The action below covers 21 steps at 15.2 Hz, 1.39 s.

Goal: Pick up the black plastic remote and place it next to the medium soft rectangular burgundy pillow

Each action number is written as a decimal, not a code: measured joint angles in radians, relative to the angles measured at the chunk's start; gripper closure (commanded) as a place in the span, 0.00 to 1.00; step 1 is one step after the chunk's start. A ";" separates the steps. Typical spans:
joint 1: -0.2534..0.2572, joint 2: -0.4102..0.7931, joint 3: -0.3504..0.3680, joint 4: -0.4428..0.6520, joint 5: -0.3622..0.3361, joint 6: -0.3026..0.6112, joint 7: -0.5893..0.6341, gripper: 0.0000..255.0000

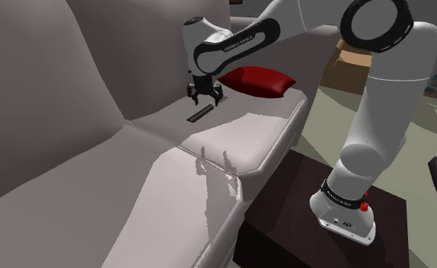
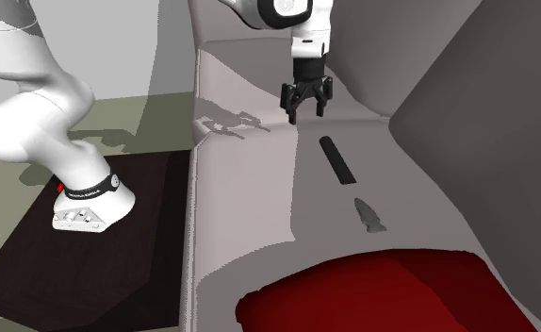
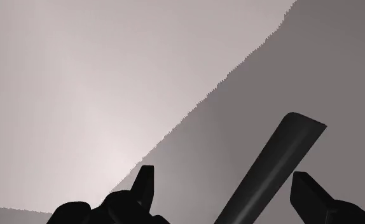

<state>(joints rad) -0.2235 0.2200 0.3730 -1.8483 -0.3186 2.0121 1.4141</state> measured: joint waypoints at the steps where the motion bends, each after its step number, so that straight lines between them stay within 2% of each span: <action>1: 0.003 0.042 -0.011 0.037 -0.016 -0.001 0.036 0.00; 9: 0.049 0.333 -0.102 0.356 -0.078 -0.056 0.280 0.00; 16: 0.042 0.388 -0.122 0.341 -0.095 0.013 0.311 0.00; 21: 0.042 0.394 -0.124 0.336 -0.098 0.024 0.314 0.00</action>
<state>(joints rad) -0.1819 0.6138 0.2495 -1.5127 -0.4166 2.0358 1.7277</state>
